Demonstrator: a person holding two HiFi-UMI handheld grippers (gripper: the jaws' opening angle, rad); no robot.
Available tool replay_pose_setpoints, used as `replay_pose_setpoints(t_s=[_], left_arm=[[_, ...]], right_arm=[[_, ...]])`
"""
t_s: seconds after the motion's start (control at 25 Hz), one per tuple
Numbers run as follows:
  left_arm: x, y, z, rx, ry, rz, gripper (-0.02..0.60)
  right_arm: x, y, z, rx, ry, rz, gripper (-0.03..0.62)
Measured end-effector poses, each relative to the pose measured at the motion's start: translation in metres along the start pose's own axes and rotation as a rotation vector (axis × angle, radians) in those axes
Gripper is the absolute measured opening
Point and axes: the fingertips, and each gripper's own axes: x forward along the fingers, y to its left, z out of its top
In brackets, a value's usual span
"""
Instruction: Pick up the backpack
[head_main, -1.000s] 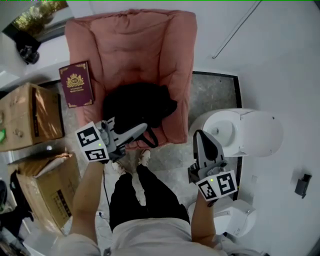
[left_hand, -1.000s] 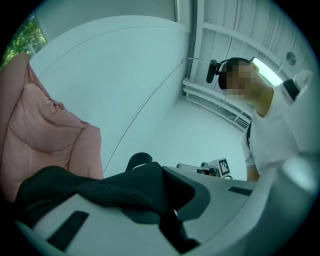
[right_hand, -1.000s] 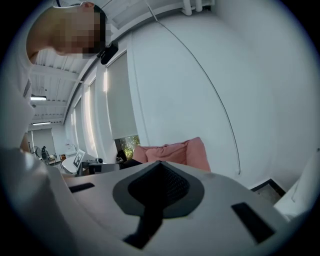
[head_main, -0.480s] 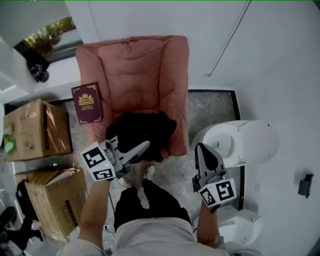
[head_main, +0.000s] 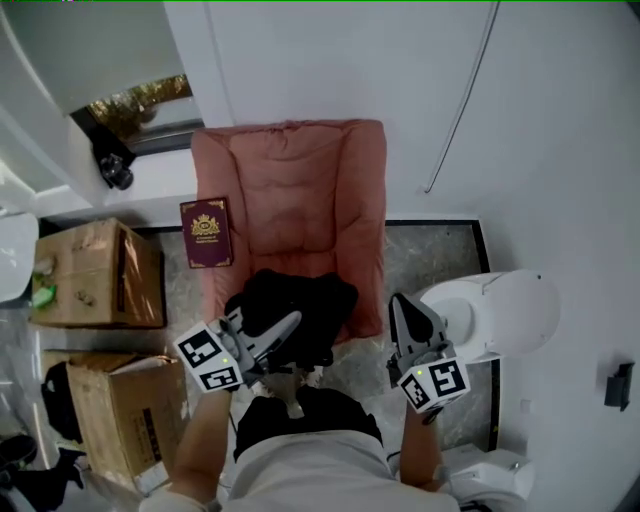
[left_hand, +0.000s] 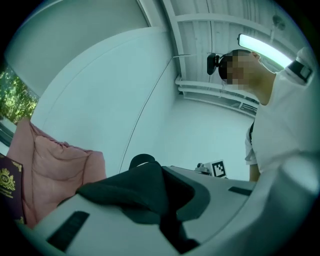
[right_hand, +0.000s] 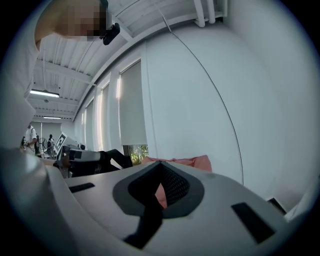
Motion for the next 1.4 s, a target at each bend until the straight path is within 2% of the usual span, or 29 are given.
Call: replay_pose_setpoints(t_s=[0.2,0.36,0.72,0.96,1.16,1.4], left_arm=[[-0.026,-0.004,0.036,0.002,-0.075,0.108,0.028],[-0.049,-0.013,0.056,0.019,-0.122,0.155,0.028],[-0.117,-0.012,0.104,-0.009,-0.296,0.315,0.028],[-0.145,-0.019,0.128,0.030,-0.328,0.398,0.028],[-0.165,-0.037,0.150,0.071,-0.350,0.430,0.028],[-0.206,-0.054,0.184,0.124,-0.449,0.489,0.028]], right_arm=[[0.001,0.018,0.033,-0.040,-0.062,0.053,0.020],[0.003,0.040,0.050,-0.071,-0.094,0.098,0.020],[-0.001,0.045,0.058,-0.078,-0.106,0.103,0.020],[0.007,0.047,0.055,-0.068,-0.097,0.109,0.020],[0.019,0.046,0.066,-0.077,-0.112,0.120,0.020],[0.032,0.054,0.080,-0.099,-0.126,0.156,0.020]])
